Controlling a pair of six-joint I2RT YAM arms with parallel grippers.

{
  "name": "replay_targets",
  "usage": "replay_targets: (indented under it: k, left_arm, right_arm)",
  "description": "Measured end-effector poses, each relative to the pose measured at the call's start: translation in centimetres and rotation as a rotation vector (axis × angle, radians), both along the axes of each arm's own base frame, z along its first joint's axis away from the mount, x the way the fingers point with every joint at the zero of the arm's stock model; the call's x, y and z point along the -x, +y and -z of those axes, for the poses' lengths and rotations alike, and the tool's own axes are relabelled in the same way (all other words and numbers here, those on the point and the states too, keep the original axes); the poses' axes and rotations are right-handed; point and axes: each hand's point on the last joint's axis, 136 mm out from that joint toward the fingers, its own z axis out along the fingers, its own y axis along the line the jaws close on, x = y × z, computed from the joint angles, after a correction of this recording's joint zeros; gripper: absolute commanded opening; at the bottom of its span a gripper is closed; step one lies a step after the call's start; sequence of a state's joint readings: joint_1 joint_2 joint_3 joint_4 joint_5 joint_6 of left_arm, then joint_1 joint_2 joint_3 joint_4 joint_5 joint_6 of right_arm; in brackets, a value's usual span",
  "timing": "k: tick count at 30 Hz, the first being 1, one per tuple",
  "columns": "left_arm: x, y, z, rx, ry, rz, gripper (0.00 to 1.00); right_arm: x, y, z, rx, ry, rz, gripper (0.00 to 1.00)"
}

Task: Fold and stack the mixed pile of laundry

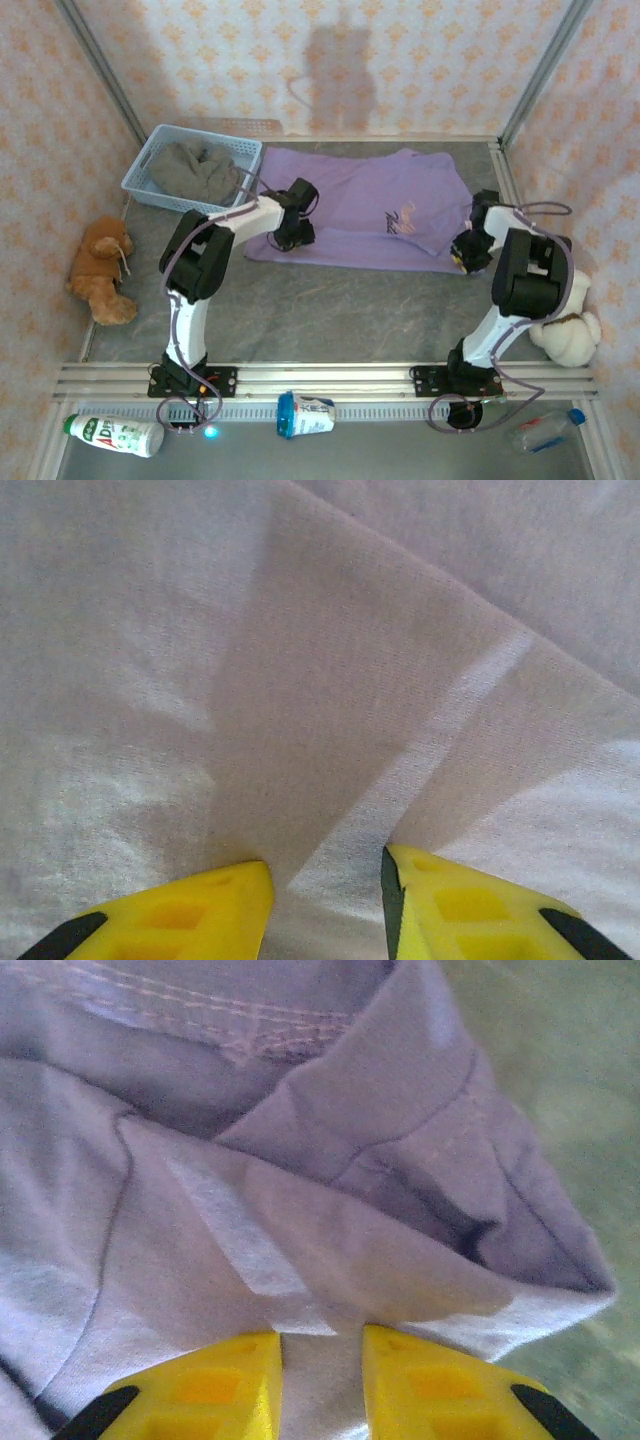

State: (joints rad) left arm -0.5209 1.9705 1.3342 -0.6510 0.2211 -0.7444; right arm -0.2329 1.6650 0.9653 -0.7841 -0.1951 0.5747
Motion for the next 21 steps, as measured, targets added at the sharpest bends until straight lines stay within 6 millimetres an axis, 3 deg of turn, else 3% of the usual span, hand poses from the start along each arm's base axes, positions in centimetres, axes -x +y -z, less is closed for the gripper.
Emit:
replay_targets:
  k: [4,7,9,12,16,21]
  left_arm:
    - [2.9,1.4,-0.2,-0.014,0.071,-0.025,0.61]
    - [3.8,2.3,-0.6,-0.036,0.104,-0.057,0.78]
    - [3.4,2.3,-1.4,-0.044,0.102,-0.073,0.99]
    - [0.6,1.4,-4.1,-0.029,0.032,-0.076,1.0]
    - [-3.8,0.4,-7.5,0.012,-0.091,-0.092,1.0]
    - [-6.4,3.2,-8.2,0.028,-0.129,-0.186,1.0]
  right_arm:
    - [3.0,1.4,-0.6,-0.038,0.028,-0.025,0.37]
    - [2.3,2.9,-2.7,-0.048,-0.041,-0.084,0.47]
    - [0.9,4.4,-4.5,-0.056,-0.108,-0.142,0.5]
    - [-0.6,7.0,-6.1,-0.077,-0.169,-0.23,0.51]
    - [-0.4,10.5,-6.1,-0.101,-0.166,-0.341,0.51]
    - [1.1,12.4,-4.1,-0.126,-0.132,-0.362,0.51]
